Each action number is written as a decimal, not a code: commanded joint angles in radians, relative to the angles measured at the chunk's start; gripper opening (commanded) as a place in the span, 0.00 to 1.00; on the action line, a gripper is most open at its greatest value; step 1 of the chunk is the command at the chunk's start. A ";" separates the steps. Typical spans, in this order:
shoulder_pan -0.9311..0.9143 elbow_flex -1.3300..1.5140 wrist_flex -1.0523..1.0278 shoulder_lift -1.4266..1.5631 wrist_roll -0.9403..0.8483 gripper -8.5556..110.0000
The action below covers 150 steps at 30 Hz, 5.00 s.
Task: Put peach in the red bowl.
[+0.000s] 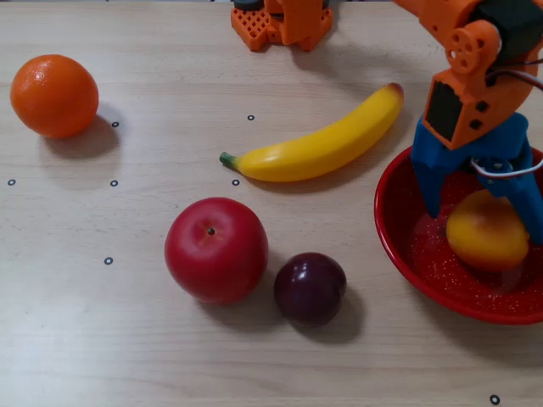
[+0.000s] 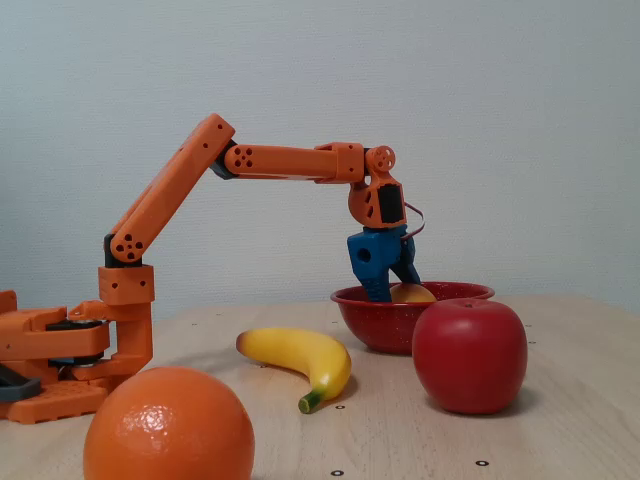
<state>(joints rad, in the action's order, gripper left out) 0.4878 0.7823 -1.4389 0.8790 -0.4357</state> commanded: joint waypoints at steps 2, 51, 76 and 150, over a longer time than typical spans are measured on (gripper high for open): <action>-0.040 -0.089 -0.005 0.195 -0.017 0.42; -0.331 0.629 0.009 1.209 0.195 0.07; -0.502 1.597 -0.005 2.266 0.275 0.07; -0.537 2.316 0.288 2.451 0.445 0.07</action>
<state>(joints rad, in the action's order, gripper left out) -0.0399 3.0848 -1.1459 3.3119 0.0000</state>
